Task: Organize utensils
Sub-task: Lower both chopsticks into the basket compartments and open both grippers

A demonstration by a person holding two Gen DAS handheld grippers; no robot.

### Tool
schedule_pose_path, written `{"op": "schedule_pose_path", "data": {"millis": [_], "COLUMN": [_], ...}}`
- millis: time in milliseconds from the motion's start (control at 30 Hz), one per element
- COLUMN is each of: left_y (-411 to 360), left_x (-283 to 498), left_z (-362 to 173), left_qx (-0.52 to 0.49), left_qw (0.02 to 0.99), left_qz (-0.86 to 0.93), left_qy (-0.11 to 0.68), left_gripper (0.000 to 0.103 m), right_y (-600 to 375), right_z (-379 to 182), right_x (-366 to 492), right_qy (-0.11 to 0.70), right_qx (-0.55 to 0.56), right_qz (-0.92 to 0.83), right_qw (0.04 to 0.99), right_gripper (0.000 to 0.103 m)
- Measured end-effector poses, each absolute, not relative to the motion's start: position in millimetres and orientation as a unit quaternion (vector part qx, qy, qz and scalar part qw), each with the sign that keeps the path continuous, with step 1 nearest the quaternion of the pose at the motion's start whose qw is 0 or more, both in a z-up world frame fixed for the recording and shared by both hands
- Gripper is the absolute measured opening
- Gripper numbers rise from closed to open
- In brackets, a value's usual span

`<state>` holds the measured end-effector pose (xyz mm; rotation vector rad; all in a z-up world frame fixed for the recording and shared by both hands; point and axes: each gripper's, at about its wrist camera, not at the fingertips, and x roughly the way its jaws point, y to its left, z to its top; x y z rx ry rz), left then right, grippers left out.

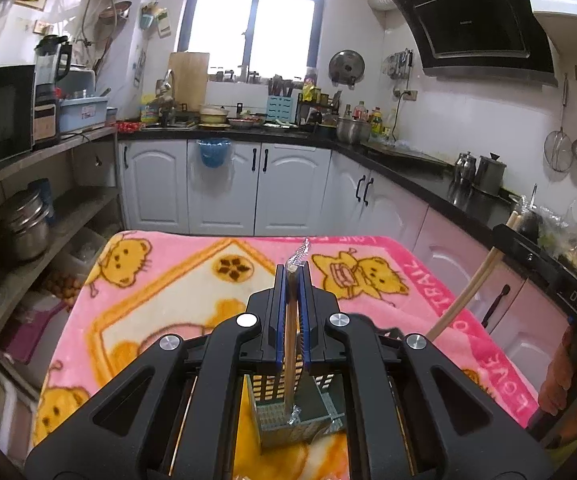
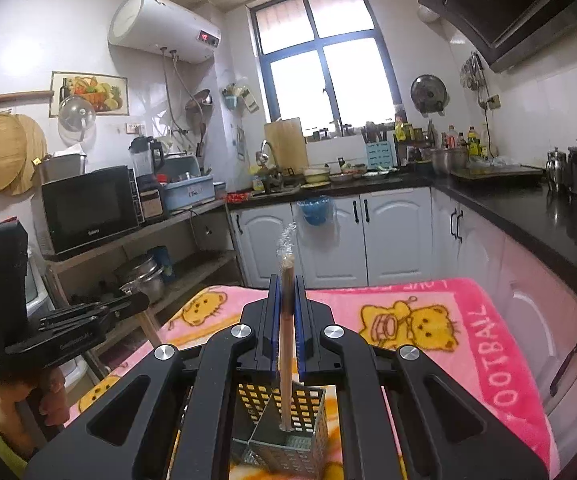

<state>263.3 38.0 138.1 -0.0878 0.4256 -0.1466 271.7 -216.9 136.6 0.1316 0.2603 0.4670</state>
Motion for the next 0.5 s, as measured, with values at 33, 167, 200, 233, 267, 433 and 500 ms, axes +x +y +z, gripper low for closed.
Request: {"op": "schedule_pose_path", "data": {"millis": [33,167,200,233,267,433,500], "left_y": [38,36,35,35,34,34,36], "left_x": [263,263,263,264,263,264,264], "left_z": [136,128,127,126,124,117,114], "left_qx": [-0.043,-0.039,-0.039,-0.038,-0.037,-0.037,-0.041], "left_qw": [0.974,0.974,0.974,0.973,0.973,0.972,0.971], "left_qz": [-0.072,-0.07,-0.07,-0.07,-0.07,-0.071,-0.072], "left_qy": [0.212,0.213,0.214,0.215,0.215,0.22,0.222], "left_gripper": [0.003,0.003,0.003,0.003,0.003,0.003,0.003], "right_y": [-217,-211,-210,-209,-208,-204,-204], "right_z": [135,126,125,123,120,111,109], "right_x": [272,274,274,275,276,277,277], "right_qy": [0.129,0.137,0.139,0.141,0.143,0.154,0.157], "right_qx": [0.064,0.066,0.066,0.065,0.064,0.063,0.063], "right_qz": [0.23,0.234,0.234,0.234,0.235,0.237,0.237], "right_qw": [0.962,0.96,0.96,0.96,0.959,0.957,0.957], "right_gripper": [0.006,0.006,0.007,0.007,0.007,0.007,0.007]}}
